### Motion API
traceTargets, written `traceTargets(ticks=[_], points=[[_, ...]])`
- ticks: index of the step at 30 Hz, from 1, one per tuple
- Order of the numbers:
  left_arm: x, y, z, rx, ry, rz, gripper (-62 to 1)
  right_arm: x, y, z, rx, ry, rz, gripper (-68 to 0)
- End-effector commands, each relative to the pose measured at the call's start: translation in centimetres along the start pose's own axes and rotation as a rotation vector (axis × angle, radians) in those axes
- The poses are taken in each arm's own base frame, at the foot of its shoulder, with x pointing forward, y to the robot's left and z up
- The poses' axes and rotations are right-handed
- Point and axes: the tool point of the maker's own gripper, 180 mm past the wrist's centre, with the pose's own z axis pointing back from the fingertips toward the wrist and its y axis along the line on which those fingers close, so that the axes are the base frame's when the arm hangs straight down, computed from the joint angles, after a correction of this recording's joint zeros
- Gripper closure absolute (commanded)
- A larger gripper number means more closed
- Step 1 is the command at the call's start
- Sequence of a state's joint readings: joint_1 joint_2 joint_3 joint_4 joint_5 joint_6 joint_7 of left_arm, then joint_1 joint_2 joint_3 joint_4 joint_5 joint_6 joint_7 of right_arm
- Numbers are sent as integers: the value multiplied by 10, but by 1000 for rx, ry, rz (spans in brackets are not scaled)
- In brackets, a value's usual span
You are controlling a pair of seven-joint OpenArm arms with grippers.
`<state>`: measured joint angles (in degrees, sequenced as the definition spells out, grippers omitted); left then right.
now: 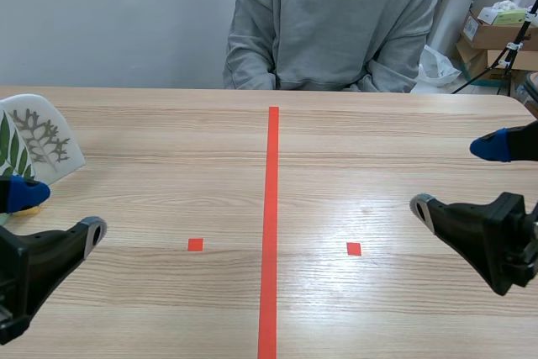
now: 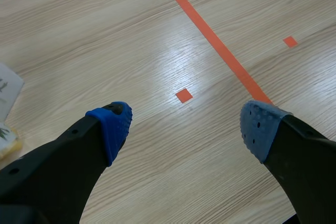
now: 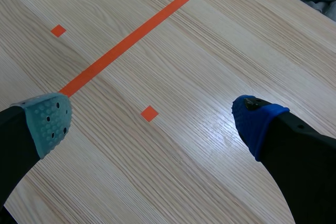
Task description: Do the leaf sorting experiment
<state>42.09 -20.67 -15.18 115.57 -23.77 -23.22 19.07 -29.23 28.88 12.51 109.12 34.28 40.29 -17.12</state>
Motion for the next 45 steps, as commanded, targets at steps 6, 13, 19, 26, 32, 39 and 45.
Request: traceTargets(ticks=[6, 13, 19, 26, 32, 39, 45], points=[[13, -5, 1, -28, -56, 37, -452, 7, -3, -1, -7, -25, 3, -634], [14, -5, 1, -26, -60, 41, -452, 7, -3, -1, -8, -24, 3, -634], [14, -5, 1, -26, -61, 40, -452, 4, -3, -1, -8, -11, 3, -634], [14, -5, 1, -26, -61, 40, -452, 1, -3, -1, -8, 9, 3, -634], [14, -5, 1, -26, -62, 41, -452, 1, -3, -1, -8, 9, 3, -634], [14, -5, 1, -26, -62, 41, -452, 1, -3, -1, -8, 9, 3, -634], [14, -4, 1, -25, -62, 41, -452, 1, -3, -1, -8, 9, 3, -634]])
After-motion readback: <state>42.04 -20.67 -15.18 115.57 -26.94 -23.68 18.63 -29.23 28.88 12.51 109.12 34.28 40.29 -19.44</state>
